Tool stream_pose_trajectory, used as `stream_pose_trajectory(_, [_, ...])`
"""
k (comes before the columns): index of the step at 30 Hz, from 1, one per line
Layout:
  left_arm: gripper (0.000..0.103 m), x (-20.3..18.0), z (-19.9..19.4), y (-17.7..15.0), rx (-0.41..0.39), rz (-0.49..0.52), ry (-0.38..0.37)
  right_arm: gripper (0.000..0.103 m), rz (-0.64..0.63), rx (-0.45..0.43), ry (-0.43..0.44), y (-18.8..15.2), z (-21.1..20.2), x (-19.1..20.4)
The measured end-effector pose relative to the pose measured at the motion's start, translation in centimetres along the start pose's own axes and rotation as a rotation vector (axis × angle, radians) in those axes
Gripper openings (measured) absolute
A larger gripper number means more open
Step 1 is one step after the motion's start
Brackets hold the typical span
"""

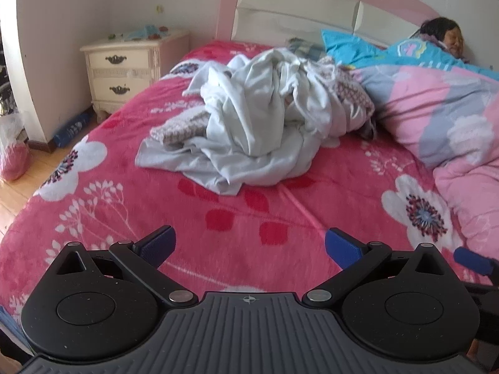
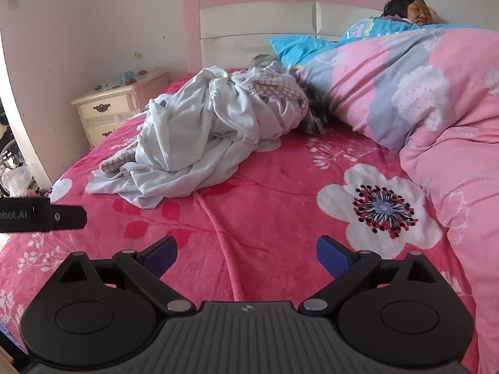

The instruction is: Fold clothes

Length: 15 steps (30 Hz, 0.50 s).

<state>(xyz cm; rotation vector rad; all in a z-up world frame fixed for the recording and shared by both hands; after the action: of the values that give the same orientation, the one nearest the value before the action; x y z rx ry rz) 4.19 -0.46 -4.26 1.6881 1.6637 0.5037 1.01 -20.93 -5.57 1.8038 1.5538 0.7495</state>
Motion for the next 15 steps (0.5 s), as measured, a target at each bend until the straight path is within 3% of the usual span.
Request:
stream_pose_trajectory(8, [0.103, -0.2, 0.0, -0.9, -0.014, 0.028, -0.01, 0.098, 0.001, 0.002, -0.027, -0.1, 0.2, -0.4])
stream_pose_trajectory(15, [0.103, 0.0, 0.9, -1.0, 0.07, 0.008, 0.015, 0.098, -0.012, -0.009, -0.04, 0.3, -0.1, -0.3])
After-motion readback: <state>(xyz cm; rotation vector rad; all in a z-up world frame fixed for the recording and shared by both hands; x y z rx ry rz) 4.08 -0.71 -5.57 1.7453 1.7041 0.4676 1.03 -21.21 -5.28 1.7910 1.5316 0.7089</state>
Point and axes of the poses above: each gripper's, at about its wrist camera, not at the fingertips, and z roughly the way its jaws point, x to its left, y to its top, the point moved 6 cm from there along z, roughly the way its jaws point, and after that the axes turned 8 degrees about -y, right-handed, at the moved point
